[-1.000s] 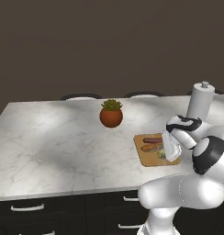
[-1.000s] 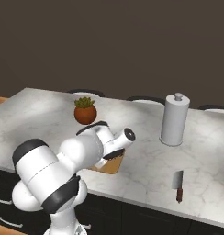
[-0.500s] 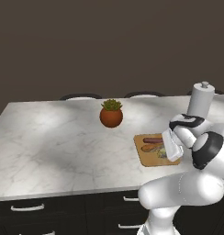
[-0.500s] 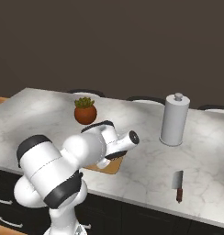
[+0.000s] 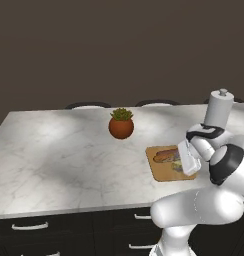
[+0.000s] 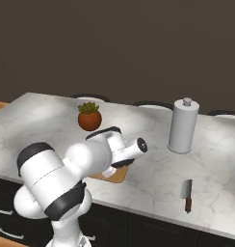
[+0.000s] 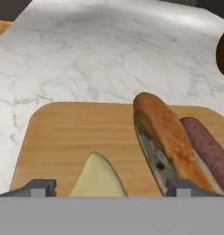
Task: Retrieve the sausage and cheese from the fridge and place them on the cutting board on the counter.
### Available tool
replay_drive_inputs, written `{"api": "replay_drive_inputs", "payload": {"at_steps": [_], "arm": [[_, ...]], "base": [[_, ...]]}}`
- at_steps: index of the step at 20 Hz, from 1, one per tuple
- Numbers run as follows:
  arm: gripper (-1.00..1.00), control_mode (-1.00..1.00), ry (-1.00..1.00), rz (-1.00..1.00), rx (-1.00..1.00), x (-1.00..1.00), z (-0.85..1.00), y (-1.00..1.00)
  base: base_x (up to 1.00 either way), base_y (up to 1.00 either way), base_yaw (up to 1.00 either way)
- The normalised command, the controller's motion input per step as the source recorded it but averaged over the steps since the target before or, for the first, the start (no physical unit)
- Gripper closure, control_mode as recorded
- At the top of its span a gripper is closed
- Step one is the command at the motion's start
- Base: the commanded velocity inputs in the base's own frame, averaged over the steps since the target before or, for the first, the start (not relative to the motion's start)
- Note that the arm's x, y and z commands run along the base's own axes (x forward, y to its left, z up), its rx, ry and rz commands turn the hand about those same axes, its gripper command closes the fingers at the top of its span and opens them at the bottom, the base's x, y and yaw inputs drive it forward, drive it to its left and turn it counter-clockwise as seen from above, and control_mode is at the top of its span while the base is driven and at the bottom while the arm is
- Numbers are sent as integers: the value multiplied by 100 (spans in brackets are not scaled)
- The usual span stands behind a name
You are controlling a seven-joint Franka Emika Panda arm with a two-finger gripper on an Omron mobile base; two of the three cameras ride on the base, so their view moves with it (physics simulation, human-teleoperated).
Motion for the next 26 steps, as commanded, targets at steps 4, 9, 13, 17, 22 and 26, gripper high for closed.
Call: {"api": "replay_drive_inputs", "payload": {"at_steps": [4,9,13,17,22,26], "arm": [[-100,-100,1,1,2,-8,7,0],[-100,-100,1,2,8,-16,17,0],[-100,-100,0,3,6,-18,26,0],[-100,-100,0,0,0,-12,34,0],[-100,-100,0,0,0,-29,29,6],[-100,-100,-3,-8,-8,-55,13,11]], "base": [[0,0,0],[0,0,0],[0,0,0],[0,0,0],[0,0,0],[0,0,0]]}}
